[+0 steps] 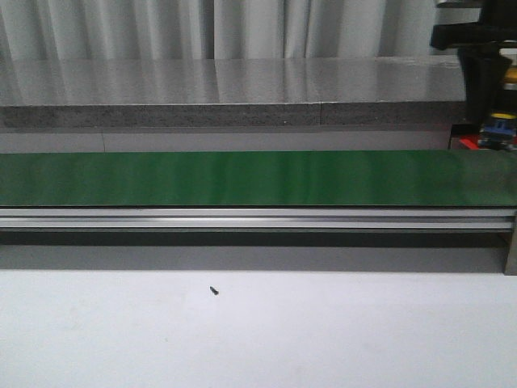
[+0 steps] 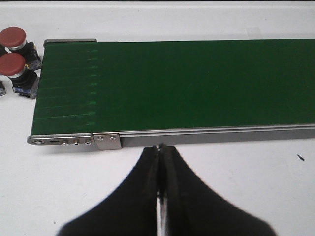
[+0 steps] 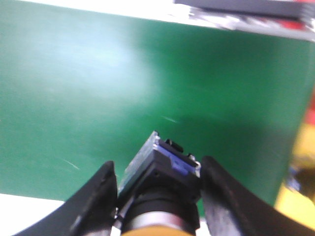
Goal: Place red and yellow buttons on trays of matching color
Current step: 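Carry the yellow button with the right gripper into the yellow tray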
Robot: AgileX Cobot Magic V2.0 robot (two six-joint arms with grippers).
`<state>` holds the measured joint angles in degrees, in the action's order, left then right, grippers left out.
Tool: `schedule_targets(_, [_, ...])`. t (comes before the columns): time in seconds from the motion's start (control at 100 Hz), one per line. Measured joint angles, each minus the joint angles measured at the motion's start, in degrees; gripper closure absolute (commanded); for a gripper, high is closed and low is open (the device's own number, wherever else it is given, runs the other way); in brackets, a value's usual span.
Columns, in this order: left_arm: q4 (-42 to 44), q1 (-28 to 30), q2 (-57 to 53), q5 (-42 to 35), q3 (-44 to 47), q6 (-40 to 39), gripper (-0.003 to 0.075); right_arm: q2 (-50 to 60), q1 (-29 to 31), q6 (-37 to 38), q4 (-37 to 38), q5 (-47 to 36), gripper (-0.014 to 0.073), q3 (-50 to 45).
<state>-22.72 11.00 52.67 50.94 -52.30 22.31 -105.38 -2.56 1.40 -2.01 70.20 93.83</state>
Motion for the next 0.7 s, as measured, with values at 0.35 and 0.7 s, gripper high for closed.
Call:
schedule_targets(0.35, [-0.40,0.00,0.00,0.00,0.00,0.00,0.0740,5.38,15.29,0.12,0.00,-1.68,0.0336,-7.36])
schedule_targets(0.7, [-0.44,0.00,0.00,0.00,0.00,0.00,0.0740,5.42,28.04,0.12,-2.58,-6.20,0.0336,-10.84])
